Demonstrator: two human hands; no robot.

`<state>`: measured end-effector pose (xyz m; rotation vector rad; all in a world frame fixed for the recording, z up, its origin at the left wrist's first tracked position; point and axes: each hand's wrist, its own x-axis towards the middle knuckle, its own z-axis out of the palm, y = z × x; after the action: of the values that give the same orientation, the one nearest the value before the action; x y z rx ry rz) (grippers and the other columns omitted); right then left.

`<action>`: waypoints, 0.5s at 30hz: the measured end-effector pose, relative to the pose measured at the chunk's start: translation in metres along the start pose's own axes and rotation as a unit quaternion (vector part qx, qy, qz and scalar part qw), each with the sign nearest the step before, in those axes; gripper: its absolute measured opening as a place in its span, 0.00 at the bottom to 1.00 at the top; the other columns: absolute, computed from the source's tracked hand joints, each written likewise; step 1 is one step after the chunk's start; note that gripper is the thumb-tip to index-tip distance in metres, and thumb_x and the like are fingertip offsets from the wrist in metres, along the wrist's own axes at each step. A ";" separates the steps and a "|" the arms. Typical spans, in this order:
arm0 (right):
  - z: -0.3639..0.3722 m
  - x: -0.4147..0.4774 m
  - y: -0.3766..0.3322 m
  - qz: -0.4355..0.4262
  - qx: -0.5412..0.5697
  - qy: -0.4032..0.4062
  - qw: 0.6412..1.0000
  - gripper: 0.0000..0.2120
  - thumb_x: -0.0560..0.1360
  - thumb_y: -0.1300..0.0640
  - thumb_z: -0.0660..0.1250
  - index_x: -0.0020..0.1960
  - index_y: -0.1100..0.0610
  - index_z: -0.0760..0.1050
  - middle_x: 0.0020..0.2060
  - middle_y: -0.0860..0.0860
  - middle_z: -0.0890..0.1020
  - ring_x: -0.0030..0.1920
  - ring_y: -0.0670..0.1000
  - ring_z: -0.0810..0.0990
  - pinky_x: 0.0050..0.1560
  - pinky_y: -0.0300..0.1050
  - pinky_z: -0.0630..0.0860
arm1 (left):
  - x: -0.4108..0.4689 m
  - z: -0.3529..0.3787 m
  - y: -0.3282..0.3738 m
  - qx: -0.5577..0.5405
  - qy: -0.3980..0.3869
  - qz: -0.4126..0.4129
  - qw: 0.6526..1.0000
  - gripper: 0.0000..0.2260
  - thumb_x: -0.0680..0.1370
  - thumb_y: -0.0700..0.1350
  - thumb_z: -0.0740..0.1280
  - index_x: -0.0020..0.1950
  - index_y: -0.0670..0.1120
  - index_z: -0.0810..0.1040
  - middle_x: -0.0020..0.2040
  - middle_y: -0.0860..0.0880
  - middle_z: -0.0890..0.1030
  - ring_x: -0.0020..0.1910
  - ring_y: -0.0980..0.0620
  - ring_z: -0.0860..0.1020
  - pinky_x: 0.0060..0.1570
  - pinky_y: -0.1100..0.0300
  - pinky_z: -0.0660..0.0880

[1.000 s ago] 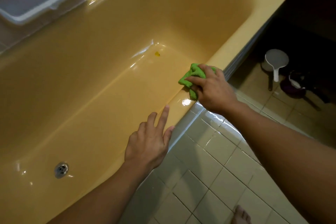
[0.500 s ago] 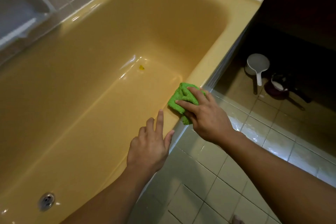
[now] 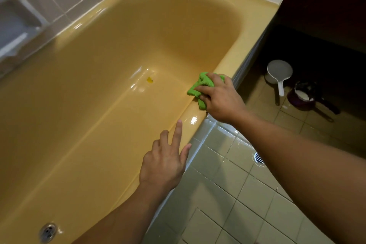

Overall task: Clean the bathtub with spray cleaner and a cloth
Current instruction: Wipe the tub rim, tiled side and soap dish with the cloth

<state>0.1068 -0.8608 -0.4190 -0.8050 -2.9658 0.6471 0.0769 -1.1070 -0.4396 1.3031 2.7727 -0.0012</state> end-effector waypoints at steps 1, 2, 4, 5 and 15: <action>0.000 0.006 0.001 0.007 0.004 0.004 1.000 0.18 0.84 0.46 0.59 0.72 0.40 0.73 0.79 0.51 0.59 0.76 0.63 0.55 0.76 0.64 0.60 | 0.003 0.000 0.002 0.000 0.003 0.000 1.000 0.31 0.85 0.64 0.47 0.85 0.52 0.53 0.63 0.44 0.77 0.42 0.48 0.79 0.27 0.55 0.73; 0.000 0.010 0.001 0.013 0.010 0.007 1.000 0.17 0.84 0.46 0.59 0.72 0.40 0.74 0.79 0.51 0.59 0.76 0.63 0.54 0.77 0.64 0.60 | 0.006 0.001 0.003 -0.001 0.004 0.000 1.000 0.31 0.85 0.64 0.47 0.85 0.52 0.53 0.63 0.44 0.77 0.42 0.48 0.79 0.27 0.55 0.73; 0.002 0.009 0.001 0.018 0.023 0.013 0.999 0.17 0.84 0.46 0.60 0.71 0.41 0.75 0.79 0.51 0.59 0.76 0.63 0.54 0.77 0.64 0.60 | 0.014 0.001 0.007 -0.006 0.001 -0.002 1.000 0.31 0.85 0.65 0.46 0.85 0.52 0.51 0.63 0.44 0.76 0.42 0.48 0.78 0.28 0.54 0.73; 0.003 0.005 0.001 0.015 0.029 0.018 0.999 0.16 0.83 0.47 0.60 0.70 0.41 0.75 0.79 0.51 0.59 0.76 0.63 0.54 0.76 0.64 0.60 | 0.018 0.001 0.009 -0.007 0.000 -0.004 1.000 0.31 0.85 0.65 0.45 0.85 0.52 0.49 0.64 0.45 0.76 0.44 0.48 0.78 0.29 0.54 0.73; -0.001 -0.032 0.020 -0.038 0.054 -0.002 0.998 0.18 0.83 0.48 0.62 0.71 0.37 0.73 0.80 0.45 0.58 0.78 0.58 0.53 0.71 0.63 0.69 | 0.054 -0.005 0.033 -0.019 -0.017 -0.005 1.000 0.33 0.82 0.68 0.42 0.84 0.56 0.38 0.73 0.48 0.67 0.56 0.49 0.78 0.41 0.53 0.78</action>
<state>0.1444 -0.8602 -0.4226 -0.6796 -2.9178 0.7974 0.0674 -1.0447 -0.4376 1.2673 2.7374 0.0294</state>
